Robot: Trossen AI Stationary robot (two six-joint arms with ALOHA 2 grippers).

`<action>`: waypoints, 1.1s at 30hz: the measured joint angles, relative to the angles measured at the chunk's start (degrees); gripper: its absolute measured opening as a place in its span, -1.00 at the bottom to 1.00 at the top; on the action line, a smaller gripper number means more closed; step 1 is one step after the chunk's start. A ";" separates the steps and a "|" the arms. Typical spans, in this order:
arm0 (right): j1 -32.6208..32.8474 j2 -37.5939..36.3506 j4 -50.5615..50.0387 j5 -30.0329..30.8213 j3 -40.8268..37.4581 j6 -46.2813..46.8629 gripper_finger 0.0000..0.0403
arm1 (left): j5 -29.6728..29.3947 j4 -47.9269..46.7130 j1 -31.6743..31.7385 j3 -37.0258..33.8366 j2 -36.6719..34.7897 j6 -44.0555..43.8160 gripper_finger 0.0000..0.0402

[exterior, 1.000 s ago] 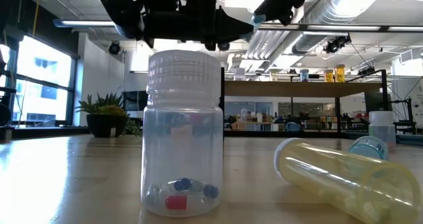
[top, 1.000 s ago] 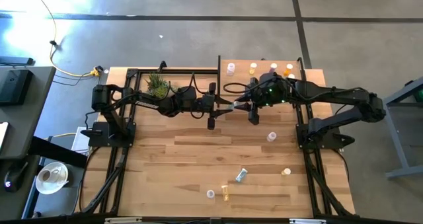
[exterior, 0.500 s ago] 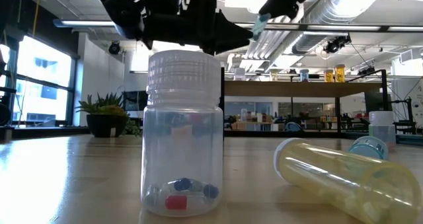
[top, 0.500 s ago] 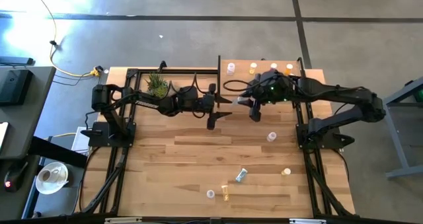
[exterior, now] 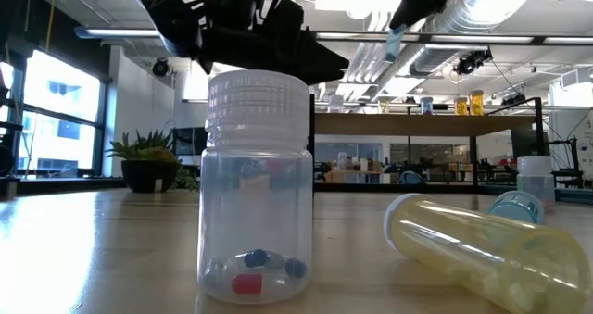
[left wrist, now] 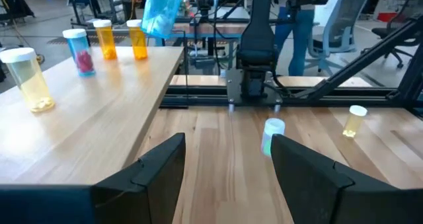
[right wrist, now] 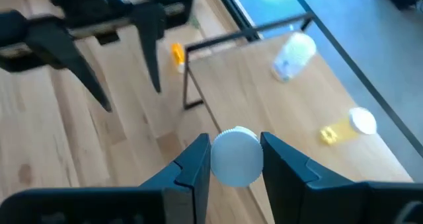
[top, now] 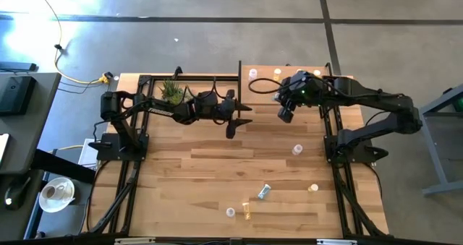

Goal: Pick and place medicine bottles onto shelf by color
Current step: Put the top blue pill bottle aligned with the other blue pill bottle on the shelf

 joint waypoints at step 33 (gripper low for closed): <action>-14.91 -13.47 -13.42 -0.42 -8.71 11.94 -0.52 | -0.04 -1.74 -0.04 -0.04 0.02 0.03 0.05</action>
